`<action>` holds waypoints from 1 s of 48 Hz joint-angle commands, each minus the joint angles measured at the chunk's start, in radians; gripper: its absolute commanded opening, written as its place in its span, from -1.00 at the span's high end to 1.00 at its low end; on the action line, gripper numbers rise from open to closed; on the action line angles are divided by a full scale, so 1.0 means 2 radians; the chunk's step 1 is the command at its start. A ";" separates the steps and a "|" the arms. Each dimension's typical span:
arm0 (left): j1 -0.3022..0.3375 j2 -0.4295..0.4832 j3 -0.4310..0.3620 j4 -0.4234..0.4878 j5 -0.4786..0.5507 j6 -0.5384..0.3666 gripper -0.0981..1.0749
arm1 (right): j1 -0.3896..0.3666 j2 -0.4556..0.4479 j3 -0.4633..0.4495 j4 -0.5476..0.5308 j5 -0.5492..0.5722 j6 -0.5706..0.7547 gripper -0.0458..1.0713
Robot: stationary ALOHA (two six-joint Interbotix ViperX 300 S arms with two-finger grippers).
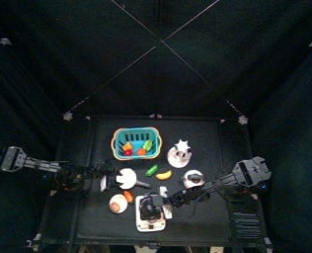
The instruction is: Place pot lid to the right of the stove
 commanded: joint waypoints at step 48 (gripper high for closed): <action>0.003 0.000 -0.021 -0.001 -0.002 0.002 -0.70 | 0.058 -0.217 0.130 0.120 0.107 0.010 -0.03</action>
